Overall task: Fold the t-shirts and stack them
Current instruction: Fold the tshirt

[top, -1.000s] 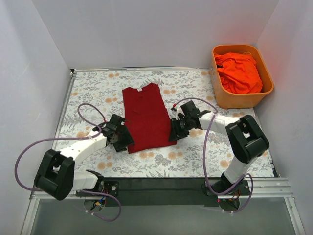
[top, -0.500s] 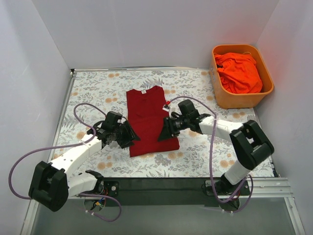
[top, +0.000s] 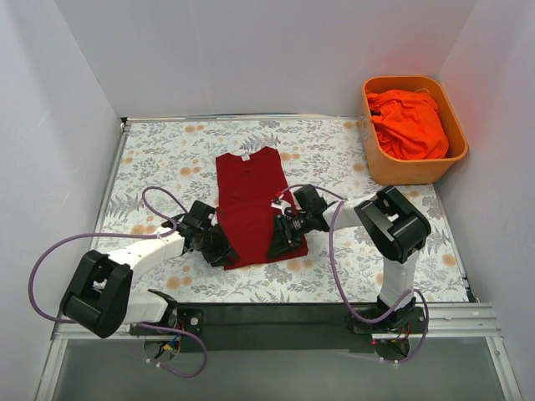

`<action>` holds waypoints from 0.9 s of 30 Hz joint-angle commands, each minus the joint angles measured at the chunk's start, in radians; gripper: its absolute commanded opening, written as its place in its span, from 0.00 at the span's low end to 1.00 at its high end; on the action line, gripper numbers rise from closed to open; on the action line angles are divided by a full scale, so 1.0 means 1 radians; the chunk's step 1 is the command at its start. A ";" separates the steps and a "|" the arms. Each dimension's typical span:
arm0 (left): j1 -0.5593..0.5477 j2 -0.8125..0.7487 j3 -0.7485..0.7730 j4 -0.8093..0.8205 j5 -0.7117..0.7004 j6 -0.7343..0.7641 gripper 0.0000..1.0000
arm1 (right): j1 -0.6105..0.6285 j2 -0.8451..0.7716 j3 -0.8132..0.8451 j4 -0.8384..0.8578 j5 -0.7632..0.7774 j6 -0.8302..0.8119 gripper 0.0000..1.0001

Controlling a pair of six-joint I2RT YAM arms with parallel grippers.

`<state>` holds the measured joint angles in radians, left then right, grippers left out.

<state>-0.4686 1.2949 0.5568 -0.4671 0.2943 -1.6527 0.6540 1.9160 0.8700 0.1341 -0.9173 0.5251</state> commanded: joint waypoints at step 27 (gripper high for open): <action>-0.034 -0.146 0.084 -0.254 -0.248 0.022 0.61 | -0.214 -0.354 0.115 -0.442 0.531 -0.296 0.44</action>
<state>-0.4789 1.1648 0.6460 -0.6708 0.0837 -1.6379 0.4252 1.6775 0.9543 -0.1555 -0.5961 0.3214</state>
